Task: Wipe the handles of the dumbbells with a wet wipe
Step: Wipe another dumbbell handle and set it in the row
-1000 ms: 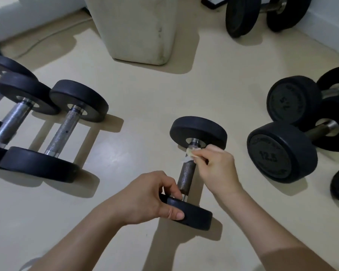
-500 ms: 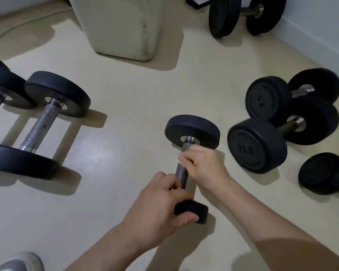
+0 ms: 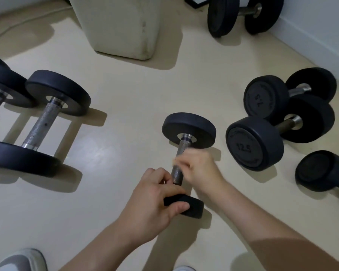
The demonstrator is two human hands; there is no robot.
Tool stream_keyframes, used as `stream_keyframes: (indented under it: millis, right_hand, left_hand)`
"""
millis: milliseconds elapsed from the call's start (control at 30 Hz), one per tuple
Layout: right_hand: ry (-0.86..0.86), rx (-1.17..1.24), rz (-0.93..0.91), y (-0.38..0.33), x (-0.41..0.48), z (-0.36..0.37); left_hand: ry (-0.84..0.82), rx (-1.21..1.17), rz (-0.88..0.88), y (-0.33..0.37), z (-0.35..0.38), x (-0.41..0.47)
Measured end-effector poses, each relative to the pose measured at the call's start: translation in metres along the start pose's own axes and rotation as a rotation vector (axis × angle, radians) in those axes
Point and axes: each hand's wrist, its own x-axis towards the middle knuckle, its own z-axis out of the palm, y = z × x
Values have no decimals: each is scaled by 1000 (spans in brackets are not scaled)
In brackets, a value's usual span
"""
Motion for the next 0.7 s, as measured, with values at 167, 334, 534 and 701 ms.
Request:
stream_keyframes:
  millis: [167, 334, 534, 701]
  right_hand:
    - [91, 39, 20, 6, 22, -1]
    - [-51, 114, -31, -17, 1, 13]
    - [151, 69, 27, -1, 37, 13]
    - [-67, 167, -85, -15, 5, 18]
  left_hand:
    - [13, -126, -136, -9, -15, -3]
    - [-28, -172, -202, -15, -38, -6]
    - [-160, 410, 221, 16, -33, -6]
    - [-124, 421, 197, -2, -28, -7]
